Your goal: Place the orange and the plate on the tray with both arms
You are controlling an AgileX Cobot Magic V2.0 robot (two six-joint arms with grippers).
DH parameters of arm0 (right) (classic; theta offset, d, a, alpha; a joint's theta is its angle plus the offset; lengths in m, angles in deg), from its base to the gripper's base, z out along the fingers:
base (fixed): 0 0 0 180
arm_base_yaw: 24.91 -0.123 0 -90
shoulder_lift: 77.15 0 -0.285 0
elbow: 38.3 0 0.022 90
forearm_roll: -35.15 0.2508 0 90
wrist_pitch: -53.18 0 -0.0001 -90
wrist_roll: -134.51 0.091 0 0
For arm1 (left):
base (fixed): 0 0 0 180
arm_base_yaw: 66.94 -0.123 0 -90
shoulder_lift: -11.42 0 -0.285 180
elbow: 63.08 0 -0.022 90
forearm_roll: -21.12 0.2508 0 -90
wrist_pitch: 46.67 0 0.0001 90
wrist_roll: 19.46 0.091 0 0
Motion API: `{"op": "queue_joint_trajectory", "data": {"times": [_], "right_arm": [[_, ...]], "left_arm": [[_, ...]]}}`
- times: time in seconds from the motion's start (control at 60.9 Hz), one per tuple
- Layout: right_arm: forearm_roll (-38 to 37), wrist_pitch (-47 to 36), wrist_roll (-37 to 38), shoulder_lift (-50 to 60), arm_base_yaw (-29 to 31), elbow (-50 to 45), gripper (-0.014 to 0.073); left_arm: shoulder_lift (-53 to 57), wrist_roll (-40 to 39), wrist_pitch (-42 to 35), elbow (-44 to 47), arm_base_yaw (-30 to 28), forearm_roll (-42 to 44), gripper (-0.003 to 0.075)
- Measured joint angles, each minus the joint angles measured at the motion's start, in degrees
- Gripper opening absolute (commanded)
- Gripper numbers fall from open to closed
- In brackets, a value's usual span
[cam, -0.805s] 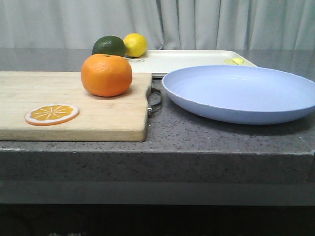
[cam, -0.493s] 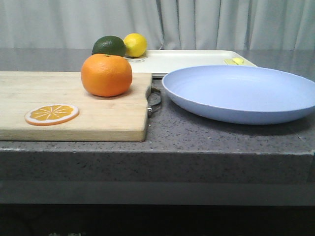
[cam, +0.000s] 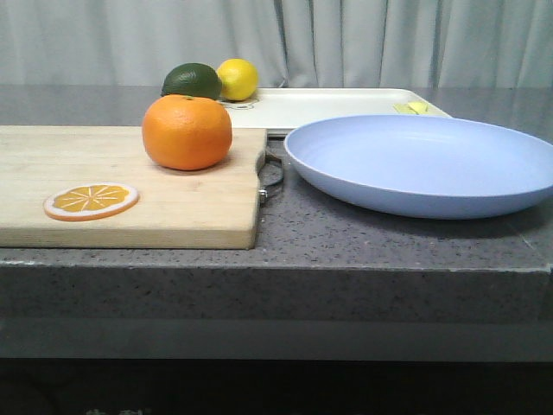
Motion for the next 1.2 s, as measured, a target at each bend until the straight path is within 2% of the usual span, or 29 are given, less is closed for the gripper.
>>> {"op": "queue_joint_trajectory", "data": {"times": [0.427, 0.657, 0.772, 0.903, 1.051, 1.199], "right_arm": [[0.0, -0.1, 0.0, 0.0, 0.0, 0.0, -0.0061], [0.0, -4.3, 0.0, 0.0, 0.0, 0.0, -0.0061], [0.0, -7.3, 0.0, 0.0, 0.0, 0.0, -0.0061], [0.0, -11.3, 0.0, 0.0, 0.0, 0.2, -0.0061], [0.0, -7.7, 0.0, 0.0, 0.0, 7.1, -0.0061], [0.2, -2.2, 0.3, -4.9, 0.0, 18.3, -0.0061]], "left_arm": [[0.0, 0.0, 0.0, 0.0, 0.0, 0.0, -0.0018], [0.0, 0.0, -1.0, 0.0, 0.0, 0.0, -0.0018], [0.0, 0.0, -5.3, 0.0, 0.0, 0.0, -0.0018], [0.0, 0.0, -14.7, -0.2, 0.0, 0.0, -0.0018], [-0.1, 0.0, -14.2, -4.6, 0.0, 0.1, -0.0018], [-6.7, 0.0, -7.9, -15.6, 0.0, 1.2, -0.0018]]}}
